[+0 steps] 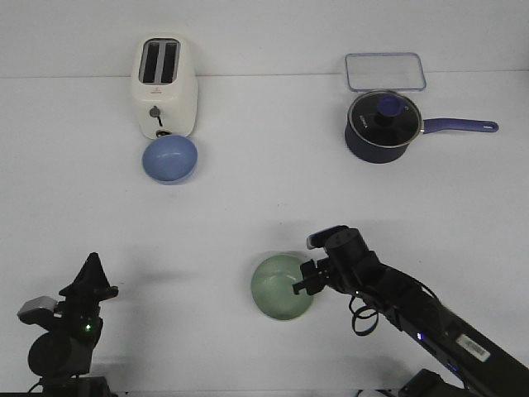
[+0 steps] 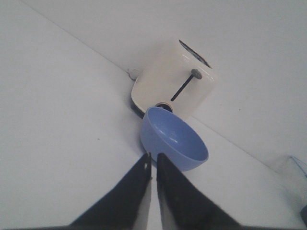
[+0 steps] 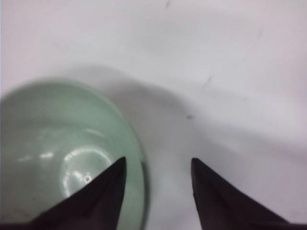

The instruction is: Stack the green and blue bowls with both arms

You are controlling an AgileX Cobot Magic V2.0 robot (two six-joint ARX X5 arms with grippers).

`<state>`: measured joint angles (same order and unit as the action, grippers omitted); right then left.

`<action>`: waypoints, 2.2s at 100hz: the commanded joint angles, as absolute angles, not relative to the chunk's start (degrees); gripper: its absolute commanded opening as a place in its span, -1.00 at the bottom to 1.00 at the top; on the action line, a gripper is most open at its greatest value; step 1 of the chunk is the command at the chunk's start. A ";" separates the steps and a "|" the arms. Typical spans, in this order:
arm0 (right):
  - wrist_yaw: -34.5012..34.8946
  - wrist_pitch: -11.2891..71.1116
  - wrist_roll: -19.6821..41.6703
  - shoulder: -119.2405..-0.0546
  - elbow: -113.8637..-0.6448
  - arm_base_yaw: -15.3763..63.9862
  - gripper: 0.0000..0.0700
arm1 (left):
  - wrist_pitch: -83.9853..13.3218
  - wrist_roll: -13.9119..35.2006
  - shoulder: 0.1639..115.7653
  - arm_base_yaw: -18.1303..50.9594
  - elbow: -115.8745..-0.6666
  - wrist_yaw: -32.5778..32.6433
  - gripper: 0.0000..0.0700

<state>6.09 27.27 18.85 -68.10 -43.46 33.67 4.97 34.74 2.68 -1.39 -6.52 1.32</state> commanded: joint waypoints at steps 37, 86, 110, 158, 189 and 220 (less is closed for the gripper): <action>5.93 27.75 14.87 -52.12 -45.43 25.06 -0.16 | -1.19 21.52 44.97 -1.50 -35.70 -3.33 -0.97; 5.93 30.09 13.61 -51.44 -45.41 23.77 -0.16 | -5.48 16.73 94.41 -1.50 -68.47 -10.61 0.64; 5.91 30.06 13.43 -51.44 -45.41 23.75 -0.16 | -8.03 18.68 108.20 -1.41 -78.85 -13.72 0.53; -1.58 30.04 10.87 -51.46 -45.30 18.85 -0.16 | -15.27 15.68 100.47 0.51 -79.96 -16.05 -0.96; 3.95 30.00 10.15 -51.46 -41.32 2.15 -0.16 | -26.59 10.94 85.21 12.93 -78.91 -19.62 -0.96; 6.46 29.58 9.56 -51.46 -39.44 -0.71 -0.16 | -25.41 12.05 84.07 33.65 -70.50 -19.55 -0.96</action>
